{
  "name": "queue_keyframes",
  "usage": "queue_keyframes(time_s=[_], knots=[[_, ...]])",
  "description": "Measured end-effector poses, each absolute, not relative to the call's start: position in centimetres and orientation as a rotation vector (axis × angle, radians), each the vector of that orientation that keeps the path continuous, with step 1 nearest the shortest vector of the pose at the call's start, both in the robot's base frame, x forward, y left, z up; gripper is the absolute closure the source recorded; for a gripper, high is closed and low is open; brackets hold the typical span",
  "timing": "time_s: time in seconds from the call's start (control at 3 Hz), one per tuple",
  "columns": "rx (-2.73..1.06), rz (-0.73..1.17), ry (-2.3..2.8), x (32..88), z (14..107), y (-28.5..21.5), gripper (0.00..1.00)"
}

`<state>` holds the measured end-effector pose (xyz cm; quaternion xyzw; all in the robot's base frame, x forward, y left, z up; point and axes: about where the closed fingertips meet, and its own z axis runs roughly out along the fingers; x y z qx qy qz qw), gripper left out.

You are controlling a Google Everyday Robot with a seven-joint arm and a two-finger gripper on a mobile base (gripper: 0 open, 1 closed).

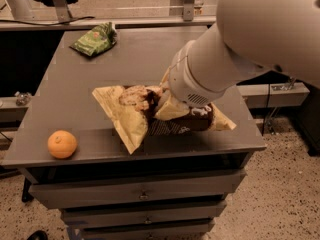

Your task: Move brown chip bag near orange

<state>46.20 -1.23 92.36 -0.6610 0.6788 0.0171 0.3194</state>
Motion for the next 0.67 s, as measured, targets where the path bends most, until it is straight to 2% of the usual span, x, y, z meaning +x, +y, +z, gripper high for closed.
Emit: queue_keyframes(time_s=[0.67], knots=[[-1.755,0.026,1.75,47.2,90.3,2.2,1.0]])
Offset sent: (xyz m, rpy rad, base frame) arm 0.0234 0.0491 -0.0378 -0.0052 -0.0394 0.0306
